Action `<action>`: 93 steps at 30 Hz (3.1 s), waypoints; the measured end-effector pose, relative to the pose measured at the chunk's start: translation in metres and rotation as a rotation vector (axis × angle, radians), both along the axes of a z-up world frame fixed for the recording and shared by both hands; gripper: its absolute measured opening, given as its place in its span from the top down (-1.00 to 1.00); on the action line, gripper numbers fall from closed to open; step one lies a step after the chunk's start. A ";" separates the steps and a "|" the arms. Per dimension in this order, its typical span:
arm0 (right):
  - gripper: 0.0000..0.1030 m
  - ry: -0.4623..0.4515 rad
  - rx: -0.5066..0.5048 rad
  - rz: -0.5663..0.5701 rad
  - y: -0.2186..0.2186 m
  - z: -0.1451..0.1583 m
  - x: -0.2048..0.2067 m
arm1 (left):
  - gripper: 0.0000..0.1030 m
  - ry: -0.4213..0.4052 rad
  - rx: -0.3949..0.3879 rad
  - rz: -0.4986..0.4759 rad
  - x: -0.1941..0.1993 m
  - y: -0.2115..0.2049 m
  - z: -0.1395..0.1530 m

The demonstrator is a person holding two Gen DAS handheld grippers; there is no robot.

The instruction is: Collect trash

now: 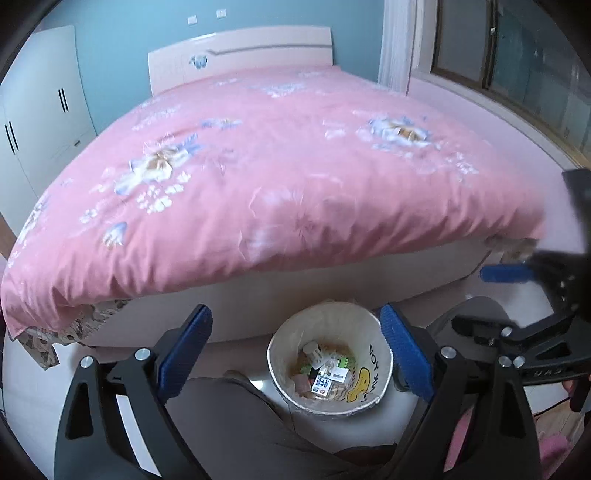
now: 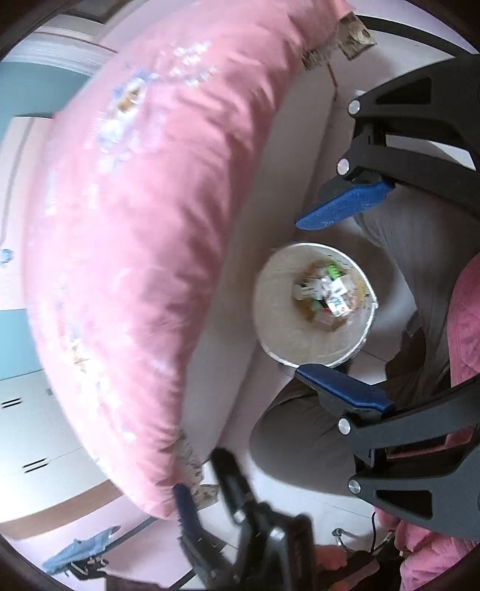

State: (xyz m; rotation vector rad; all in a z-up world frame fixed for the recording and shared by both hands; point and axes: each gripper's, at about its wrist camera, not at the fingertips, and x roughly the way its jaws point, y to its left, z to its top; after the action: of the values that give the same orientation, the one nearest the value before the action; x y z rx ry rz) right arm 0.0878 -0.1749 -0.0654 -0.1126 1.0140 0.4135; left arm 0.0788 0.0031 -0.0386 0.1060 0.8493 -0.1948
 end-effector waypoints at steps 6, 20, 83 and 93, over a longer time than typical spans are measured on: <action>-0.63 -0.137 -0.009 -0.028 -0.003 0.038 -0.032 | -0.86 -0.052 0.010 0.022 -0.034 0.003 0.013; -0.72 -0.296 -0.085 -0.163 -0.001 0.040 -0.086 | -0.87 -0.098 0.088 0.096 -0.078 0.000 0.013; -0.72 -0.302 -0.001 -0.234 -0.010 0.036 -0.097 | -0.87 -0.130 0.108 0.138 -0.088 0.000 0.020; -0.72 -0.295 0.004 -0.235 -0.009 0.035 -0.097 | -0.87 -0.123 0.111 0.141 -0.089 0.000 0.017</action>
State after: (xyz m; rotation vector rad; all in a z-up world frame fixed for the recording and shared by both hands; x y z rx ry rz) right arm -0.0095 -0.1840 -0.0308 -0.0485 0.7247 0.1772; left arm -0.0104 0.0026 -0.0212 0.1597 0.7413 -0.0089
